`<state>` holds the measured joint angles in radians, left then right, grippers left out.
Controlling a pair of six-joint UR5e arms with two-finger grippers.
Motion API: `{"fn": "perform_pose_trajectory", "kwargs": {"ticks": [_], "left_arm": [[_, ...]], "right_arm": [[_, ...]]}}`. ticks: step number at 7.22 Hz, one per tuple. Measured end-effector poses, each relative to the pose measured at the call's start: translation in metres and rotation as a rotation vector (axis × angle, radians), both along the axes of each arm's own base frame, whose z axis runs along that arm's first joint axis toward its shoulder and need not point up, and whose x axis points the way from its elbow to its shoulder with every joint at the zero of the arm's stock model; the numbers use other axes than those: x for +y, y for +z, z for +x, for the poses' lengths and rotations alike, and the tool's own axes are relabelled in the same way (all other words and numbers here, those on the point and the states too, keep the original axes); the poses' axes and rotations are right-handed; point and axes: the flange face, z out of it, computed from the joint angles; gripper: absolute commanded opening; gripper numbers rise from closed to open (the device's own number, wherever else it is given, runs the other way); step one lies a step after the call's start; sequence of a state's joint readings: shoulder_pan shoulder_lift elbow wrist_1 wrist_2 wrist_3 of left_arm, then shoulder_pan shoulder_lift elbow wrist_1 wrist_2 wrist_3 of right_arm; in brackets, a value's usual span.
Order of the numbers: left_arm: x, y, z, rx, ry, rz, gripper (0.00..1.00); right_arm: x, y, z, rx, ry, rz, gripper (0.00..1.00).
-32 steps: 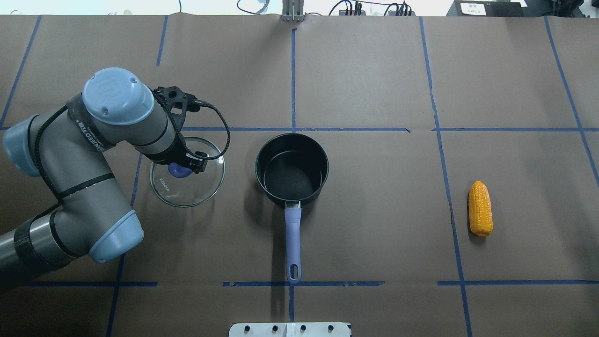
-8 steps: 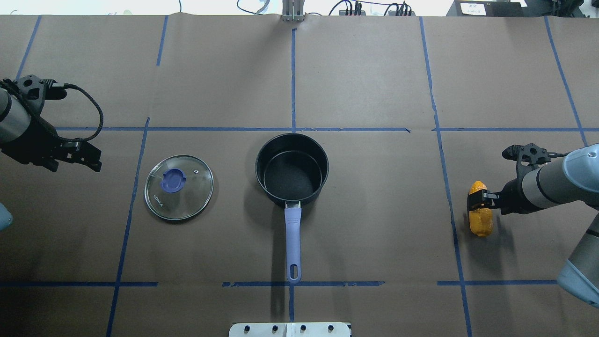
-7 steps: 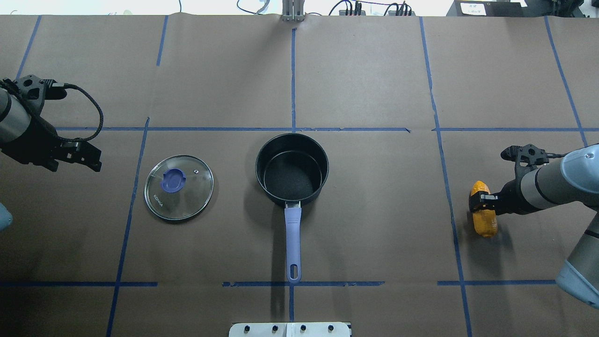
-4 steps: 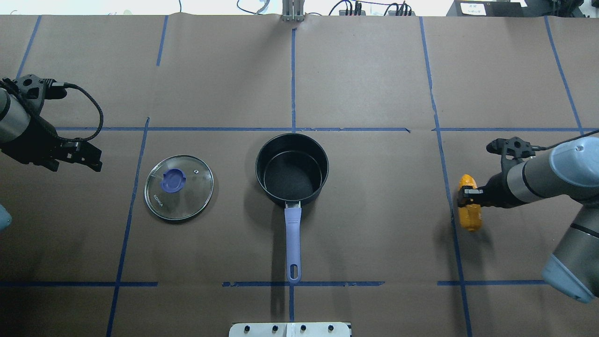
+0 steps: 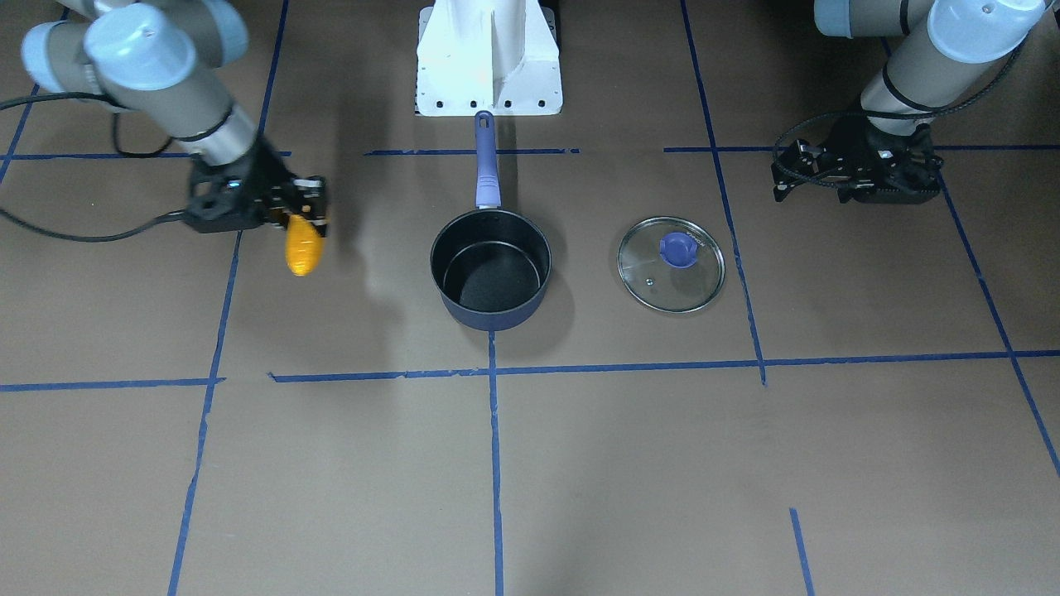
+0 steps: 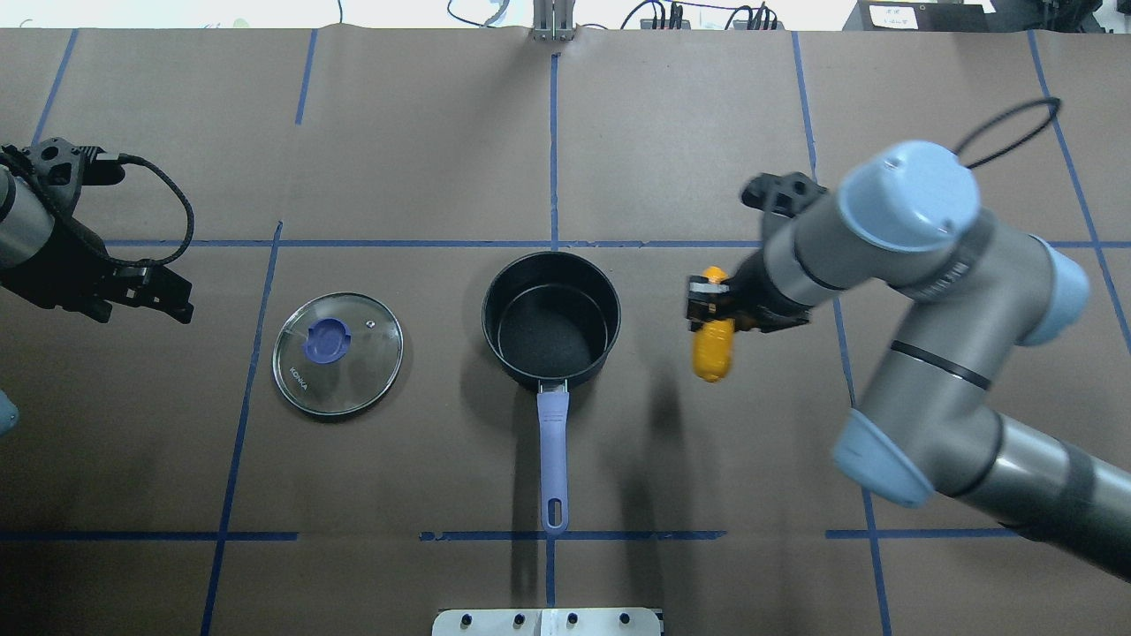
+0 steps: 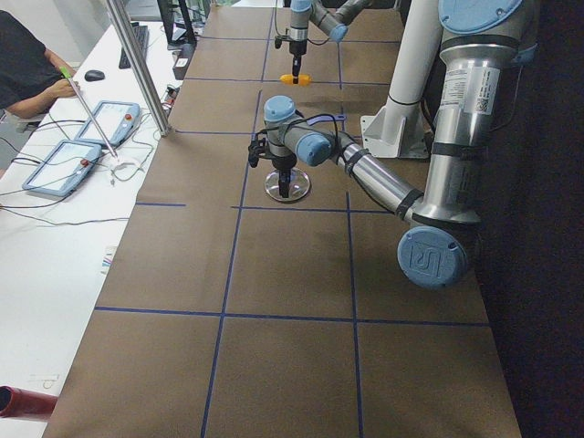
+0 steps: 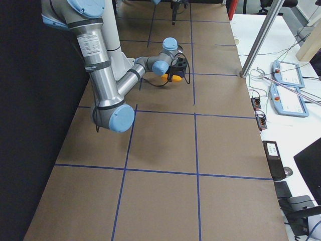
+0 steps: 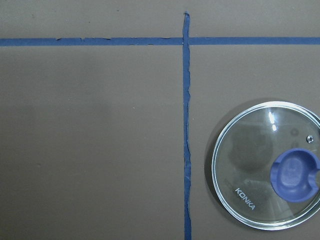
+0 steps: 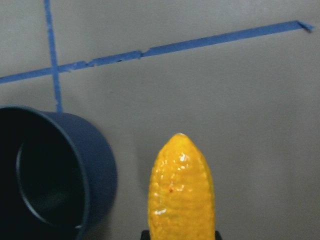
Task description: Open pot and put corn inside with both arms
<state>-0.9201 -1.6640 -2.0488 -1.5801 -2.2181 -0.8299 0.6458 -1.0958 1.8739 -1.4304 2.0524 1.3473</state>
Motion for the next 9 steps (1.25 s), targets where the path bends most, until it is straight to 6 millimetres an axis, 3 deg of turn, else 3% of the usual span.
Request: {"fn": "perform_pose_trajectory", "kwargs": {"ticks": [1,2,3,5,6,7,8,9], "left_arm": [[0.0,0.0,0.0,0.0,-0.003,-0.003,1.0],[0.0,0.0,0.0,0.0,-0.004,-0.005,1.0],[0.0,0.0,0.0,0.0,-0.005,-0.006,1.0],[0.001,-0.001,-0.001,0.001,-0.006,-0.005,1.0],[0.001,-0.002,-0.001,0.003,-0.007,-0.003,1.0],[0.002,-0.004,-0.001,0.004,-0.007,-0.002,1.0],[0.002,-0.004,-0.002,0.005,-0.007,-0.001,1.0],[0.002,-0.004,-0.002,0.004,-0.008,-0.001,1.0]], "right_arm": [[-0.017,-0.048,-0.032,-0.013,0.029,-0.051,0.0],[-0.03,-0.08,-0.063,-0.012,0.042,-0.083,0.0],[-0.033,-0.093,-0.088,-0.002,0.043,-0.094,0.0],[-0.027,-0.082,-0.129,0.025,0.03,-0.095,0.05],[-0.025,-0.072,-0.141,0.035,0.023,-0.097,0.45],[-0.024,-0.065,-0.147,0.041,0.019,-0.1,0.79],[-0.024,-0.063,-0.149,0.043,0.019,-0.102,0.99],[-0.025,-0.063,-0.148,0.042,0.02,-0.102,1.0]]}}
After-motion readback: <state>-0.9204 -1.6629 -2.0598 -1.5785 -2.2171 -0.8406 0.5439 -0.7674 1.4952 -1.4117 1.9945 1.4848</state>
